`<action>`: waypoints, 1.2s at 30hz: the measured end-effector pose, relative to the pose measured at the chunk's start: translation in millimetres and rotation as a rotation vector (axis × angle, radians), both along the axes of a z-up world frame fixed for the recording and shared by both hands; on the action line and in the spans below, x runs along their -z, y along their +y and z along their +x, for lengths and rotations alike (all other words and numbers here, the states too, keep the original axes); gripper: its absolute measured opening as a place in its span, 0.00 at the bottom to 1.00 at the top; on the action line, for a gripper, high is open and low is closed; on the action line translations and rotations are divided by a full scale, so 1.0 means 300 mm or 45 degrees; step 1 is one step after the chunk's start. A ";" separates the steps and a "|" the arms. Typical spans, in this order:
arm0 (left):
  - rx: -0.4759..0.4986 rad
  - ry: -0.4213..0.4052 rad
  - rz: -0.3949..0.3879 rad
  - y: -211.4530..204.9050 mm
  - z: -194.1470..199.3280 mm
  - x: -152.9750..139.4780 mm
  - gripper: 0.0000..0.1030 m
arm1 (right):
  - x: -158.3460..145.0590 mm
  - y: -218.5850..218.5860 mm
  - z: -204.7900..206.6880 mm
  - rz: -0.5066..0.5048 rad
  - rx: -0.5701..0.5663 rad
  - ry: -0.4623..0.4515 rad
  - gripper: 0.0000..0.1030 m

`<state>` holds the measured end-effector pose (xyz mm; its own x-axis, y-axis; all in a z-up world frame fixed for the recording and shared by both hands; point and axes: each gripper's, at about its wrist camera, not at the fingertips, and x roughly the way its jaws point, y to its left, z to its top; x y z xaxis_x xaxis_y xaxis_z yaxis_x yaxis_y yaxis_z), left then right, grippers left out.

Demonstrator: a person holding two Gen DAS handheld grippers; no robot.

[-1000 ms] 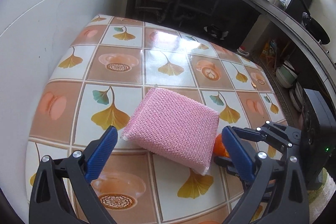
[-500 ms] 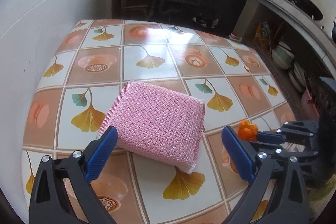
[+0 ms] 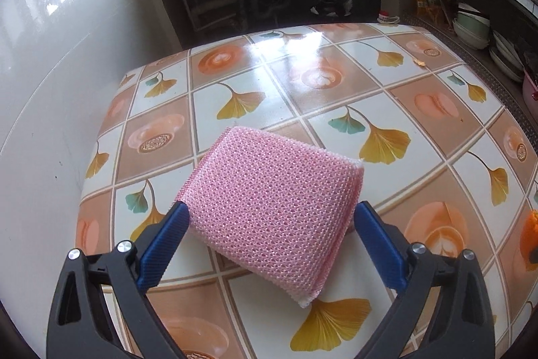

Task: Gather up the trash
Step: 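Lift the sponge and orange peel with both tools and carry them toward the basket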

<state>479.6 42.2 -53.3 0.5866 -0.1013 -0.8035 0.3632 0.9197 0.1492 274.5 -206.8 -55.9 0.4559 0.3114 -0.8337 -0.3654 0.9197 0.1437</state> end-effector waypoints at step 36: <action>-0.145 0.404 -0.694 0.036 -0.680 -0.067 0.94 | -0.056 -0.118 -0.393 0.144 0.212 -0.061 0.13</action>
<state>275.6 52.9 -33.2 0.3599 -0.4958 -0.7904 0.2086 0.8684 -0.4498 156.6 -242.1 -39.0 0.5474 0.3184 -0.7739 -0.2183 0.9471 0.2352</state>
